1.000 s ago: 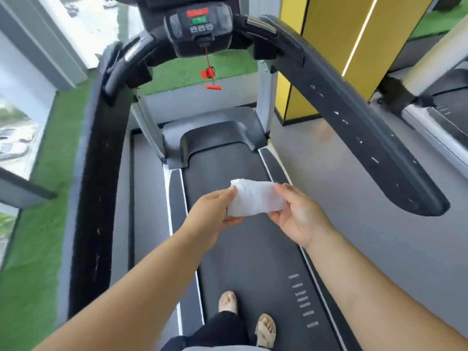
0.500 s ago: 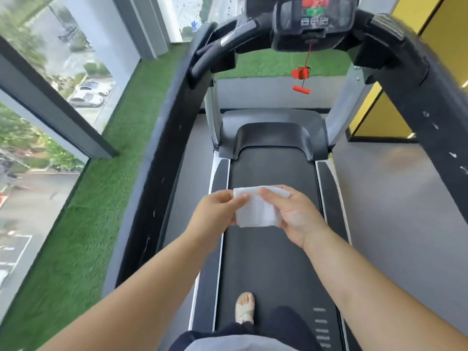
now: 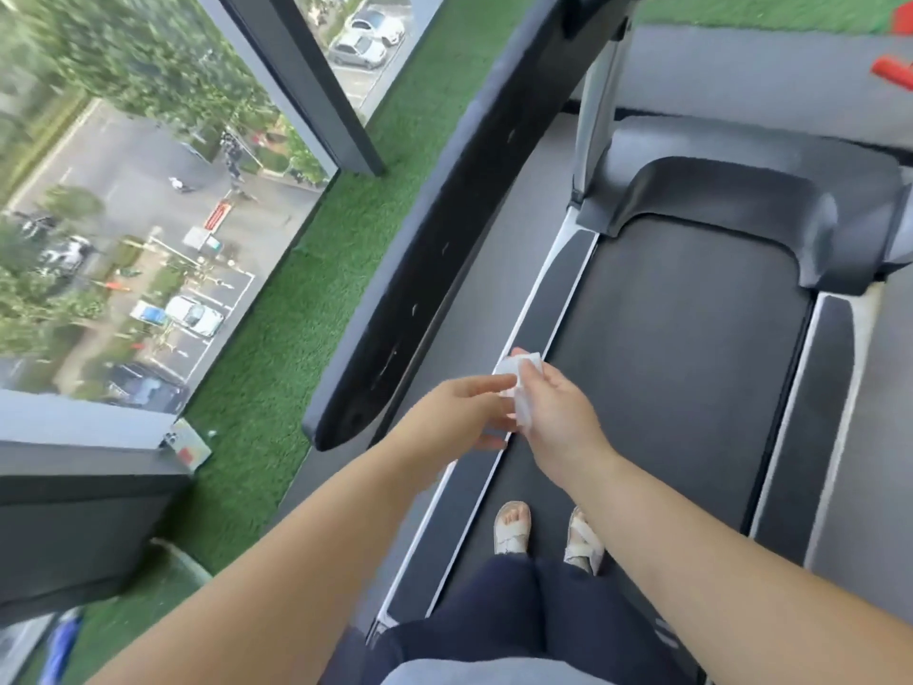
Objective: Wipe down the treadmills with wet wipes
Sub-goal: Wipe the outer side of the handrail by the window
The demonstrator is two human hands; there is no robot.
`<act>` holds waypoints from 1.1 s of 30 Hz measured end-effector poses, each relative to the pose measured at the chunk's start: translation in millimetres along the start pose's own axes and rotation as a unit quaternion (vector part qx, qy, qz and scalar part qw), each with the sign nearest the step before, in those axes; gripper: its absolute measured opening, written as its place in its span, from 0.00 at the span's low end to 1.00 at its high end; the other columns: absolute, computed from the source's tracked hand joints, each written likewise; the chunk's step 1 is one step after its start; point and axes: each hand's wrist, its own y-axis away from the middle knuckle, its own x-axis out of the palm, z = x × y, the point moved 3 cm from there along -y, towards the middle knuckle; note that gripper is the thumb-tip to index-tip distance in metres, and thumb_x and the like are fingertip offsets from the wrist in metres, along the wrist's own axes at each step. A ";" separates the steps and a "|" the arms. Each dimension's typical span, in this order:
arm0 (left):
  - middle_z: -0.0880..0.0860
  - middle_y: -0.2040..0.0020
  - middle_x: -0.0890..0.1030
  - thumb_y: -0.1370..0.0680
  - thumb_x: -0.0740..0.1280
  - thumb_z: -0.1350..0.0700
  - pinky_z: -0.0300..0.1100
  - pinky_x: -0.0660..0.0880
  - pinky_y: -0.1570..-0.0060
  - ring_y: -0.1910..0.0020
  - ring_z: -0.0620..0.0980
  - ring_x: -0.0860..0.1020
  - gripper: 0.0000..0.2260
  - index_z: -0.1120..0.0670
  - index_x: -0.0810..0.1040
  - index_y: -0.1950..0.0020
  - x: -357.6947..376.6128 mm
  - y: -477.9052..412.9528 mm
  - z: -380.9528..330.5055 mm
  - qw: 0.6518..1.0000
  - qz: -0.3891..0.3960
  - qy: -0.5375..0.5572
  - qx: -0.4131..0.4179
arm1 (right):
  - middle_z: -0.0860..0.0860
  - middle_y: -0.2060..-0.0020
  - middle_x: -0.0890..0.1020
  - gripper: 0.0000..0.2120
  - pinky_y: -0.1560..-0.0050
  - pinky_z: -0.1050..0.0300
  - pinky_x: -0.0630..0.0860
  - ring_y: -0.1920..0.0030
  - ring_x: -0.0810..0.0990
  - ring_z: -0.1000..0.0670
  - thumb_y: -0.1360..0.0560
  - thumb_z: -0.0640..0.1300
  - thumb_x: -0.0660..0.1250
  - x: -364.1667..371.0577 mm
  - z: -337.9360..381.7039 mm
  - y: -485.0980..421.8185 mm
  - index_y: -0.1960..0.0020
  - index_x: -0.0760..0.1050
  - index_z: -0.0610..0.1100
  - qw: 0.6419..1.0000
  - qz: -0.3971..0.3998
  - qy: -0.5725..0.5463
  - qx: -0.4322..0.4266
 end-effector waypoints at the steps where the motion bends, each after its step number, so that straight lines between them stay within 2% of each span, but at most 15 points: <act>1: 0.53 0.52 0.85 0.24 0.61 0.62 0.42 0.79 0.51 0.56 0.47 0.82 0.14 0.52 0.79 0.42 -11.7 2.6 4.6 0.999 -0.041 -0.008 -0.003 | 0.48 0.45 0.81 0.10 0.40 0.50 0.74 0.46 0.80 0.48 0.23 0.51 0.61 2.4 -8.3 -5.0 0.44 0.76 0.53 1.000 -0.023 -0.005 0.012; 3: 0.50 0.57 0.85 0.23 0.59 0.63 0.45 0.78 0.57 0.64 0.45 0.80 0.14 0.53 0.81 0.44 -41.4 9.4 11.1 0.980 -0.176 -0.084 0.031 | 0.48 0.50 0.79 0.08 0.51 0.57 0.73 0.53 0.77 0.50 0.19 0.47 0.58 11.6 -20.3 -10.7 0.44 0.74 0.48 0.998 -0.063 0.002 0.025; 5: 0.45 0.58 0.84 0.22 0.59 0.62 0.41 0.75 0.65 0.69 0.42 0.75 0.13 0.51 0.81 0.48 -73.7 15.4 12.9 0.930 -0.298 -0.196 0.088 | 0.50 0.54 0.76 0.07 0.61 0.60 0.69 0.57 0.73 0.52 0.19 0.47 0.57 22.6 -31.5 -17.2 0.42 0.69 0.46 0.995 -0.097 0.010 0.029; 6: 0.44 0.55 0.82 0.22 0.59 0.61 0.41 0.73 0.63 0.66 0.40 0.75 0.12 0.50 0.80 0.47 -88.7 15.6 15.4 0.899 -0.339 -0.254 0.108 | 0.50 0.56 0.75 0.07 0.63 0.61 0.67 0.57 0.73 0.51 0.19 0.47 0.57 29.7 -37.4 -21.9 0.43 0.68 0.46 0.993 -0.109 0.016 0.029; 8: 0.48 0.48 0.77 0.21 0.60 0.60 0.47 0.74 0.50 0.52 0.47 0.75 0.11 0.52 0.78 0.42 -116.6 5.4 28.8 0.861 -0.381 -0.314 0.125 | 0.51 0.58 0.74 0.07 0.65 0.61 0.66 0.57 0.72 0.50 0.19 0.46 0.57 48.3 -47.2 -30.9 0.44 0.68 0.45 0.992 -0.119 0.028 0.026; 10: 0.52 0.45 0.75 0.20 0.60 0.58 0.50 0.71 0.43 0.46 0.53 0.74 0.11 0.54 0.75 0.39 -134.1 -10.4 45.8 0.864 -0.388 -0.302 0.108 | 0.52 0.60 0.73 0.07 0.65 0.61 0.66 0.57 0.72 0.50 0.19 0.47 0.57 67.2 -58.0 -40.7 0.46 0.71 0.45 0.992 -0.119 0.028 0.017; 14: 0.51 0.46 0.74 0.19 0.58 0.56 0.39 0.66 0.48 0.48 0.48 0.72 0.10 0.55 0.73 0.39 -144.2 -34.6 67.6 0.883 -0.383 -0.250 0.101 | 0.55 0.61 0.74 0.11 0.62 0.66 0.69 0.60 0.72 0.55 0.19 0.49 0.58 104.8 -79.5 -53.7 0.45 0.74 0.44 0.993 -0.116 -0.008 -0.001; 16: 0.51 0.47 0.74 0.18 0.56 0.54 0.39 0.65 0.48 0.48 0.48 0.71 0.09 0.53 0.73 0.43 -149.1 -44.0 69.4 0.892 -0.375 -0.229 0.103 | 0.54 0.50 0.79 0.15 0.48 0.63 0.74 0.49 0.76 0.55 0.19 0.49 0.58 125.7 -90.4 -54.8 0.37 0.75 0.43 0.995 -0.099 -0.012 -0.029; 17: 0.52 0.47 0.74 0.18 0.55 0.53 0.42 0.67 0.48 0.48 0.50 0.72 0.08 0.53 0.72 0.45 -151.9 -49.3 69.9 0.898 -0.365 -0.223 0.105 | 0.54 0.42 0.79 0.16 0.39 0.63 0.72 0.42 0.76 0.55 0.18 0.48 0.58 135.7 -98.1 -54.7 0.33 0.73 0.45 0.995 -0.088 -0.023 -0.049; 20: 0.52 0.50 0.74 0.17 0.52 0.52 0.49 0.70 0.46 0.48 0.53 0.73 0.09 0.51 0.70 0.48 -153.8 -56.2 70.6 0.902 -0.355 -0.216 0.114 | 0.58 0.29 0.66 0.21 0.30 0.67 0.60 0.30 0.64 0.62 0.17 0.43 0.54 155.0 -117.7 -44.8 0.25 0.60 0.51 0.991 -0.034 -0.060 -0.114; 23: 0.52 0.49 0.76 0.17 0.51 0.50 0.53 0.72 0.45 0.48 0.52 0.74 0.10 0.50 0.71 0.47 -152.5 -57.4 75.9 0.897 -0.364 -0.219 0.125 | 0.59 0.24 0.52 0.23 0.24 0.60 0.48 0.26 0.49 0.64 0.17 0.45 0.51 160.1 -139.9 -43.4 0.23 0.49 0.52 0.984 0.003 0.018 -0.177; 25: 0.52 0.48 0.76 0.18 0.51 0.49 0.55 0.72 0.44 0.48 0.52 0.74 0.12 0.52 0.71 0.46 -153.2 -58.6 77.0 0.894 -0.371 -0.213 0.130 | 0.60 0.25 0.44 0.25 0.24 0.59 0.42 0.27 0.41 0.66 0.17 0.48 0.49 162.1 -144.6 -53.2 0.23 0.45 0.50 0.983 0.010 0.026 -0.183; 29: 0.53 0.48 0.76 0.20 0.51 0.48 0.56 0.71 0.44 0.48 0.54 0.74 0.14 0.53 0.72 0.45 -155.5 -61.0 77.3 0.891 -0.378 -0.210 0.141 | 0.60 0.24 0.42 0.27 0.23 0.52 0.44 0.26 0.41 0.64 0.22 0.61 0.49 171.4 -128.8 -62.2 0.28 0.40 0.61 0.985 0.015 -0.028 -0.172; 31: 0.53 0.48 0.76 0.19 0.51 0.48 0.56 0.72 0.45 0.48 0.54 0.74 0.14 0.53 0.72 0.46 -155.4 -60.9 77.1 0.891 -0.376 -0.211 0.144 | 0.59 0.24 0.40 0.26 0.23 0.51 0.43 0.25 0.40 0.62 0.23 0.64 0.47 178.0 -133.3 -49.7 0.31 0.38 0.66 0.975 0.042 0.013 -0.219; 33: 0.54 0.48 0.76 0.18 0.51 0.50 0.56 0.72 0.46 0.49 0.54 0.74 0.12 0.54 0.72 0.46 -155.1 -60.9 77.0 0.891 -0.375 -0.213 0.144 | 0.61 0.25 0.37 0.27 0.23 0.54 0.41 0.25 0.37 0.60 0.23 0.67 0.44 179.0 -143.7 -36.7 0.31 0.35 0.64 0.958 0.069 0.070 -0.268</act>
